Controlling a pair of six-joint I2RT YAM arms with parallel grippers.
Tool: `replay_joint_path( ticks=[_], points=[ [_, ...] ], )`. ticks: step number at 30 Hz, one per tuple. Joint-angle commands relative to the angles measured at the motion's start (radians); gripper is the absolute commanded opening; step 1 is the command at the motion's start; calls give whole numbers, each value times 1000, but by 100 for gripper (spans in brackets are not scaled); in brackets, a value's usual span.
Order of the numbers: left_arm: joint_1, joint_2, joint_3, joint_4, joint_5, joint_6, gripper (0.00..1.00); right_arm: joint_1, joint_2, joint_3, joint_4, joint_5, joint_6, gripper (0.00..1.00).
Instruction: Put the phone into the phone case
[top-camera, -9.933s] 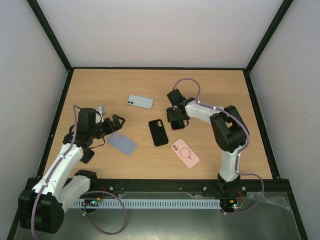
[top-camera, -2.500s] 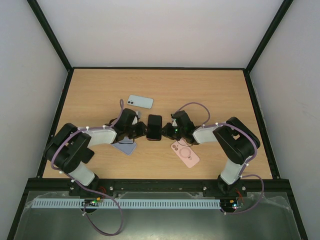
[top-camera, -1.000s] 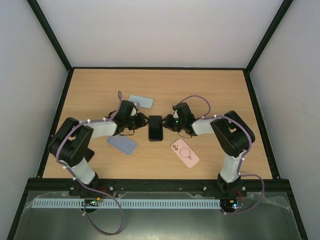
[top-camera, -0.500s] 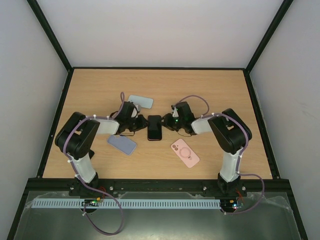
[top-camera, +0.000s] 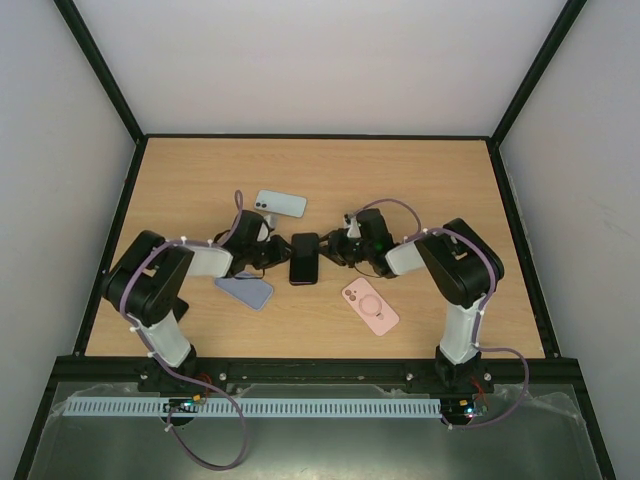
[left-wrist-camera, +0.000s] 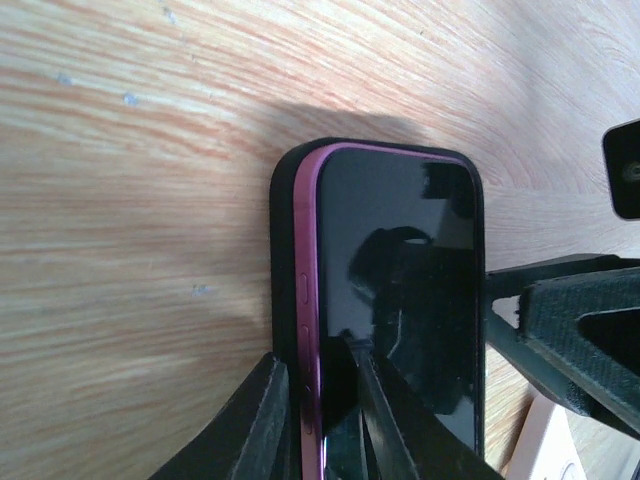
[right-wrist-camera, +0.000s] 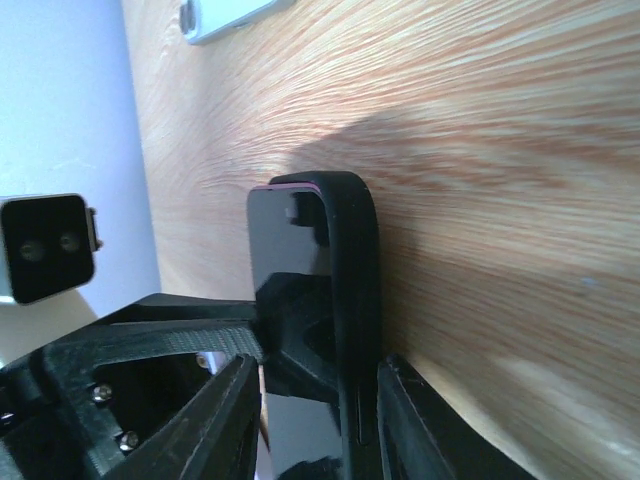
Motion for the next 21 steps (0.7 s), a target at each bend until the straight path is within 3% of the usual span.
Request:
replay_joint_path(
  ticks=[1,8,13,21],
  points=[
    [-8,-26,-39,-24,31,-10,21,18,-19,-9,154,-84,75,34],
    [-9,-24,-44,-31,25,-1,21,24,56,-68,417,-118,263,36],
    [-9,-35,-67,-14,8,-14,21,27,89,-78,467,-124,297,37],
    [-11,-49,-101,17,1,-38,21,28,168,-77,751,-160,505,39]
  ],
)
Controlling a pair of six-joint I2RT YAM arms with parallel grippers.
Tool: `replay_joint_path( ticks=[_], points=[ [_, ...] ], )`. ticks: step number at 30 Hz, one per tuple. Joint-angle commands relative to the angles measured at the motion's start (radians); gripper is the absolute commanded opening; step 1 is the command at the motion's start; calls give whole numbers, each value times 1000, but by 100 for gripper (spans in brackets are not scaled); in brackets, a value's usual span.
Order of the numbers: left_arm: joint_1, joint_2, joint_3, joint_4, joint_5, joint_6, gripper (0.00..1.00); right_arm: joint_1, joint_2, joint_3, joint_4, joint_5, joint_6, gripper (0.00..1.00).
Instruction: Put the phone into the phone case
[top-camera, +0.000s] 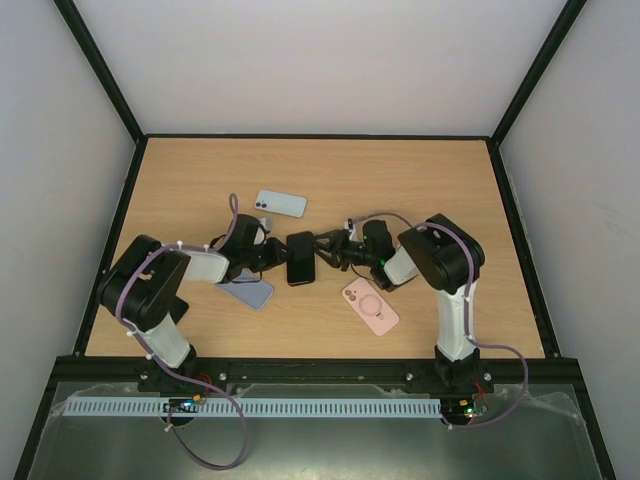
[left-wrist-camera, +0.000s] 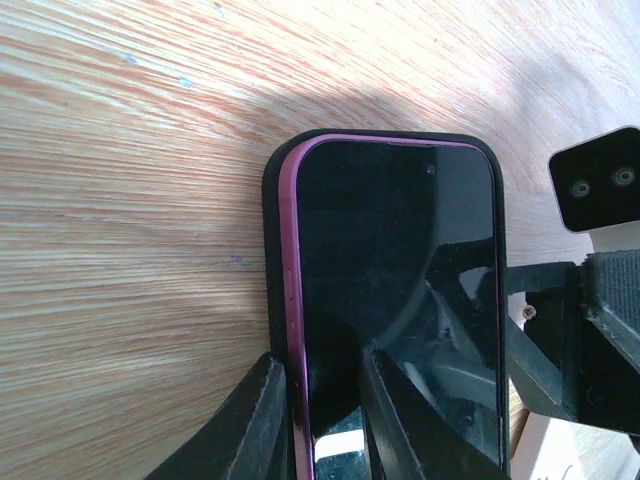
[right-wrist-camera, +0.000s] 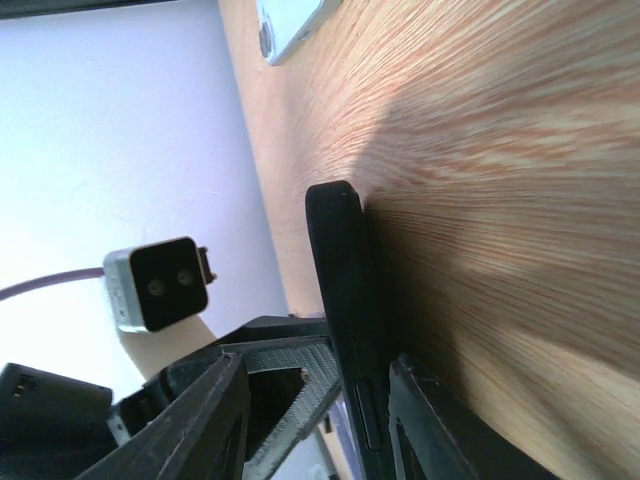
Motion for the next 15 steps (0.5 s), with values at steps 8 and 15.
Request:
replay_joint_path(
  ticks=[8,15],
  points=[
    [-11,-39,-19,-68,-25,16,20,43,31,34,149,-110,75,40],
    [-11,-22,-18,-59,-14,11,20,54,-23,107,-323,-34,-234,36]
  ],
)
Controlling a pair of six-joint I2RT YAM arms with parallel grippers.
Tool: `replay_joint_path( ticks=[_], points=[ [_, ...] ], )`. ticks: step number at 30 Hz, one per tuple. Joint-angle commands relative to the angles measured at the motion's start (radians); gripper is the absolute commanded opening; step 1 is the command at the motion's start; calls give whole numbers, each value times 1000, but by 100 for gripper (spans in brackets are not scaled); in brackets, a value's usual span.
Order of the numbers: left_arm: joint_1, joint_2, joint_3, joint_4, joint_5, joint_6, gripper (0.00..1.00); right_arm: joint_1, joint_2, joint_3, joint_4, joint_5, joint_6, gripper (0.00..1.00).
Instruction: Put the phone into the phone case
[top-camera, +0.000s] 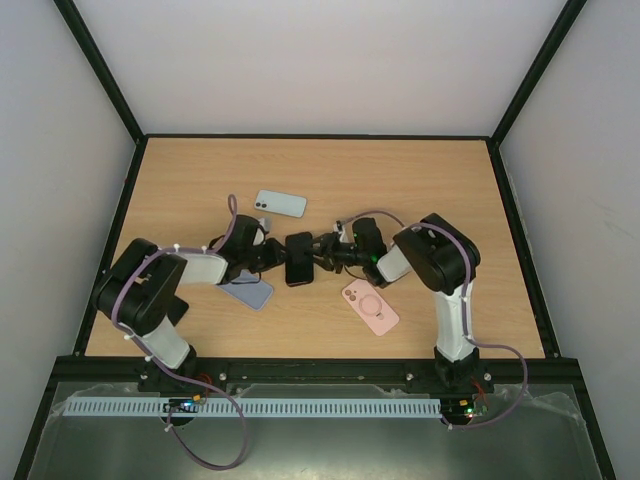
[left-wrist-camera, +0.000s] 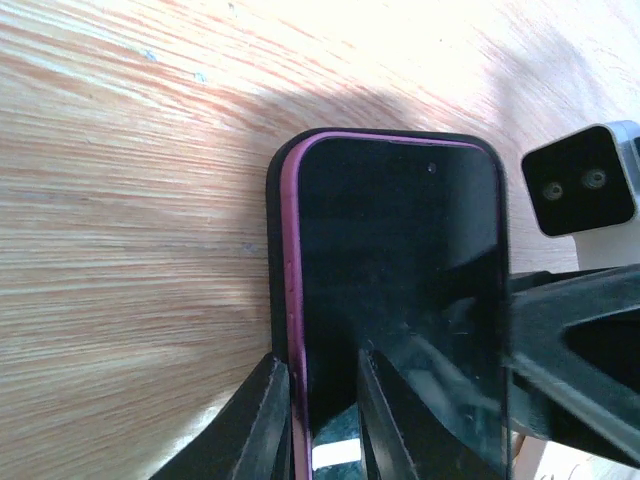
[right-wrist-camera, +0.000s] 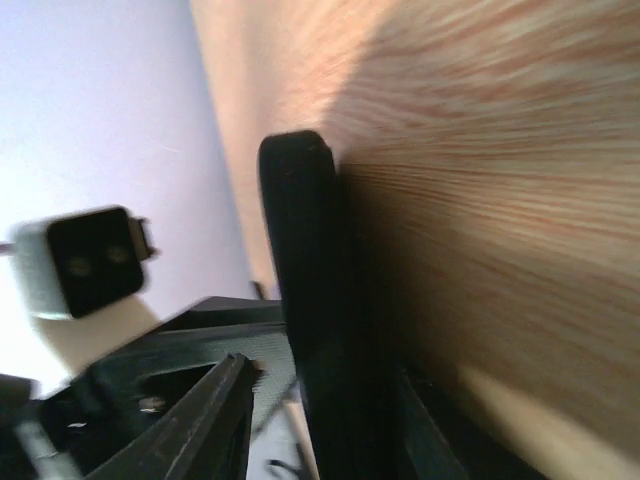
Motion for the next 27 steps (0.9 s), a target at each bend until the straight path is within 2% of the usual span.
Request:
replay_joint_path(
  ticks=[1,6,11,16,21,24,27],
  points=[
    [-12,19,-3,-36,26,8,20,22,-60,66,-342,26,-253,33],
    [-12,5,-10,-34,27,2,21,22,-88,73,-411,64,-325,14],
    [2,-52,-15,-47,53,-5,25,22,-106,66,-374,44,-348,5],
    [67,-167,-35,-59,124,-21,44,22,-175,52,-345,9,-374,2],
    [165,-316,-59,-81,202,-5,72,22,-273,27,-311,-56,-405,2],
    [208,-394,-58,-106,255,15,79,22,-314,2,-227,-125,-366,2],
    [241,-454,-59,-84,347,-6,82,23,-346,-35,-70,-186,-268,2]
  ],
)
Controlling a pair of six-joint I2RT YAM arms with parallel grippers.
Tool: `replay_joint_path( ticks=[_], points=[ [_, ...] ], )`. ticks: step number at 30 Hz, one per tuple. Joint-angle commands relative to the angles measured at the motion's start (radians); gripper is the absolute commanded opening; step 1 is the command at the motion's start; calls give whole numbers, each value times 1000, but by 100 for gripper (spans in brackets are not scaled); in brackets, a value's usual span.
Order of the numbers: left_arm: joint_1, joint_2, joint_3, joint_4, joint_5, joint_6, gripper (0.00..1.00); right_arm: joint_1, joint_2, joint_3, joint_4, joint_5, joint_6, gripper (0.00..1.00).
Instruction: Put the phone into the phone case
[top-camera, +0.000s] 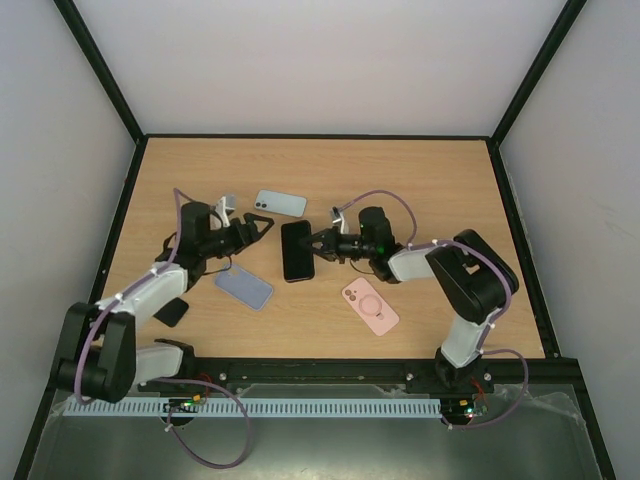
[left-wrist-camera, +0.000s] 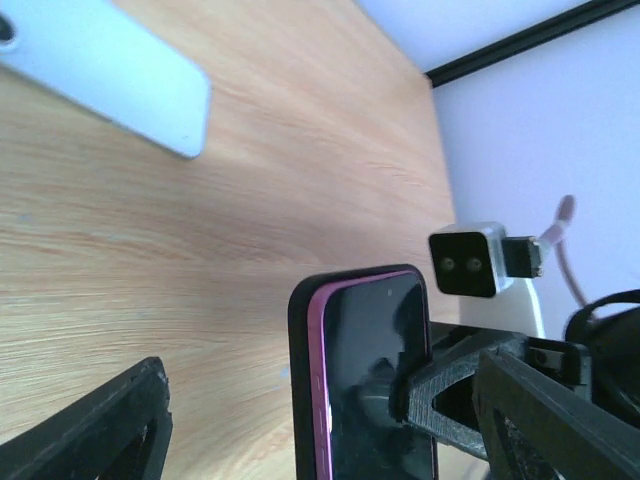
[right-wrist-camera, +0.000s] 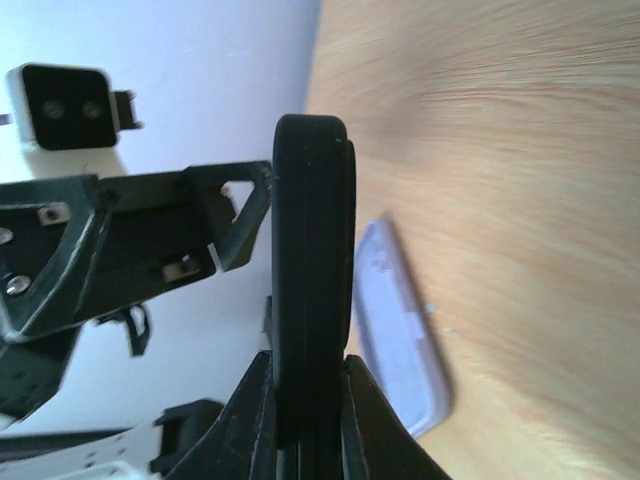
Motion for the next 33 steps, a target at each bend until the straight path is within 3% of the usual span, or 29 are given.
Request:
replay_joint_path(
  ticks=[1,6,13,21,29,33],
  points=[
    [35,-91,-8,5,164,-3,83,5,-72,-49,330,-146,129,2],
    [36,-171,-14,65,233,-62,84,34,-86,-63,614,-209,309,2],
    [35,-214,-96,387,342,-270,77,52,10,-43,1113,-207,709,2],
    [35,-222,-166,637,337,-444,43,57,24,-68,1118,-189,684,2],
    [35,-200,-172,618,327,-449,5,59,36,-80,1118,-186,686,2],
    [35,-210,-146,500,317,-390,3,59,39,-91,1112,-181,667,2]
  ],
)
